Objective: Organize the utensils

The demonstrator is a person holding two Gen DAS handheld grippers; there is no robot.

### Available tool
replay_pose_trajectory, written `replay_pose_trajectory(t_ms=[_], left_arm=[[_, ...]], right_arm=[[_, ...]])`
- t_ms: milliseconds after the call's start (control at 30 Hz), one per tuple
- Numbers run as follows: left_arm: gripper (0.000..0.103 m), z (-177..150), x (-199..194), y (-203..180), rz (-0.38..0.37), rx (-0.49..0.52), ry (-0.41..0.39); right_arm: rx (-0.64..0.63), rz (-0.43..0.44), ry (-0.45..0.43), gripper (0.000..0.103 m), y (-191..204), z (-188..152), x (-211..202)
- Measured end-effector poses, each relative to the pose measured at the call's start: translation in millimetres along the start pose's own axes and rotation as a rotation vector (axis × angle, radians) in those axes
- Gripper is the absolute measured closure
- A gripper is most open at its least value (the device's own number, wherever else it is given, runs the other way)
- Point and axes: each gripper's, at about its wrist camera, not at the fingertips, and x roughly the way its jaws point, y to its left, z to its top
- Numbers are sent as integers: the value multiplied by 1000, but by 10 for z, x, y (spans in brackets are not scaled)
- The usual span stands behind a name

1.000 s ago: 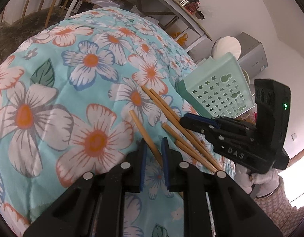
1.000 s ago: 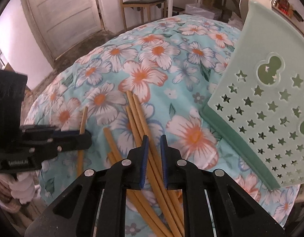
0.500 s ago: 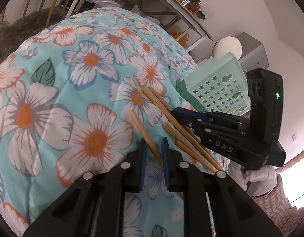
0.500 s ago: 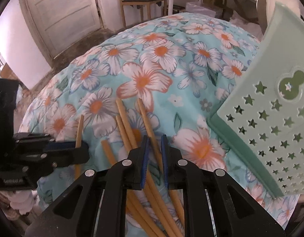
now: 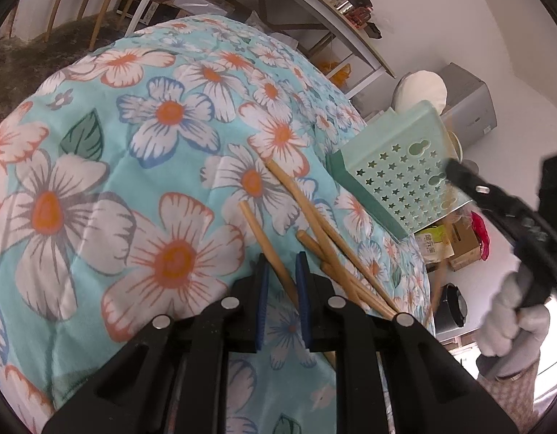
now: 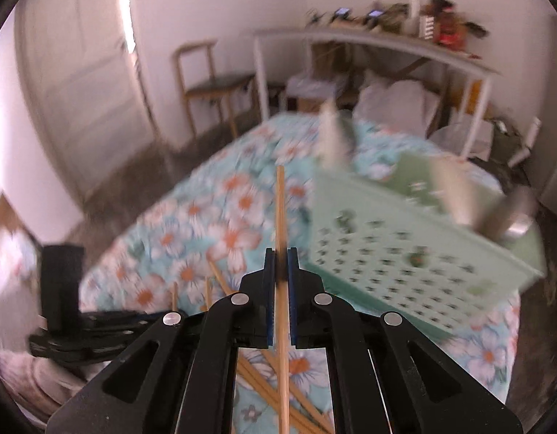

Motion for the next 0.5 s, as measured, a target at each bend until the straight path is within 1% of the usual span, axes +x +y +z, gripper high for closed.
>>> replay_pose_trajectory(t_ms=[100,200,367,500], left_arm=[[90,46,-28,-48,9,11,-15],[90,100,-83,-88,17,19,-36],[92,167,-209,-186,32,42,-78],[94,208,-342,-322,30,66,-123]], right_arm=[[55,-12,-62,98,-73,-37,-274],[88,-45,-123,98,-120,-83,-507],[170,-44,-191,98,-252,-184,-755],[203,-45,-232,98,-310,-258,-912]])
